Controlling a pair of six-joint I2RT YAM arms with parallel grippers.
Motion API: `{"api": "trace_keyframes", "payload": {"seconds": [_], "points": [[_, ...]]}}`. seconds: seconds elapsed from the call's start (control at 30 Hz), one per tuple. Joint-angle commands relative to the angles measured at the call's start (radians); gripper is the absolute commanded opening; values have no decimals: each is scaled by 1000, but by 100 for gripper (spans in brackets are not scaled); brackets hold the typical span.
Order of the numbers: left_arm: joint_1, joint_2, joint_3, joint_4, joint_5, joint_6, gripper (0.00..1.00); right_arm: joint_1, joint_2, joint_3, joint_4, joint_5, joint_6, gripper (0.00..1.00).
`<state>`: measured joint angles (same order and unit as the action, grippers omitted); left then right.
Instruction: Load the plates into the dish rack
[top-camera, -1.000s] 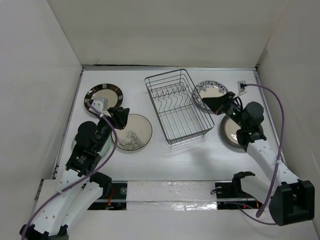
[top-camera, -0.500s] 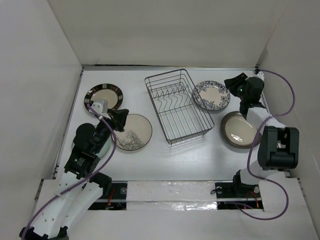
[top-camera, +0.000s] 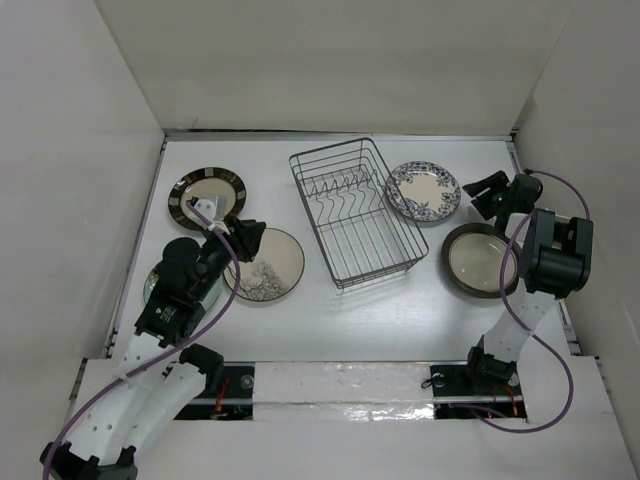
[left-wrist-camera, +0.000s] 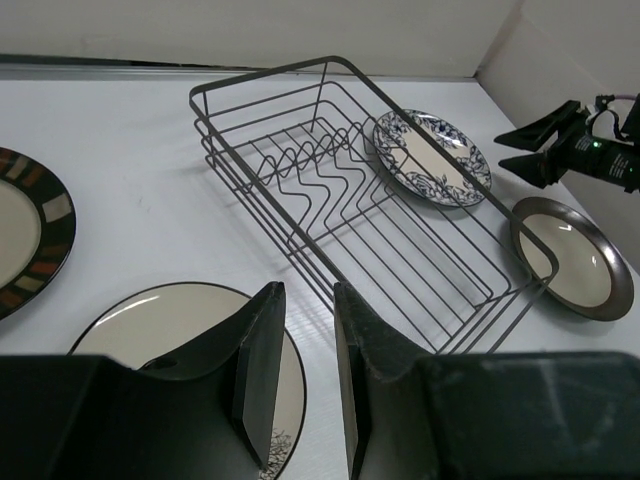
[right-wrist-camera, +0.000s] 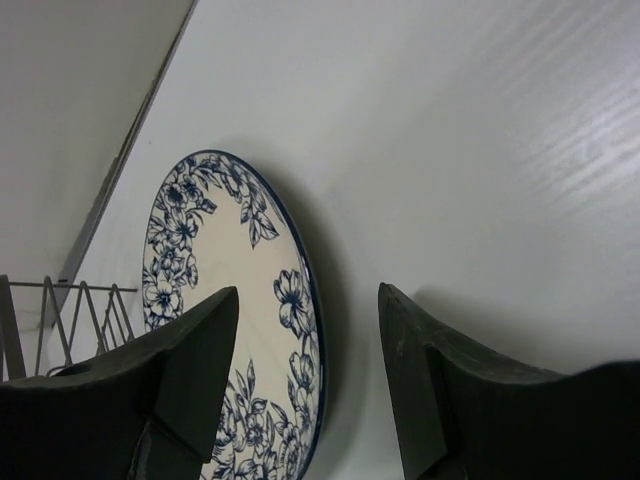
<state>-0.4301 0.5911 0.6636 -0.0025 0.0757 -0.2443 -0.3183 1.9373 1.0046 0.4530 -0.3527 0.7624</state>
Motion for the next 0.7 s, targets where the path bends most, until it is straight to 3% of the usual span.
{"api": "trace_keyframes", "payload": {"seconds": [0.0,0.5,0.67], "points": [[4,1,41,21,10,5,23,21,29,94,-37,-20,-67,63],[4,-17,41,30,18,4,24,51,201,353,-359,-183,-230,60],[4,-31,42,21,15,0,24,79,247,437,-493,-158,-323,58]]}}
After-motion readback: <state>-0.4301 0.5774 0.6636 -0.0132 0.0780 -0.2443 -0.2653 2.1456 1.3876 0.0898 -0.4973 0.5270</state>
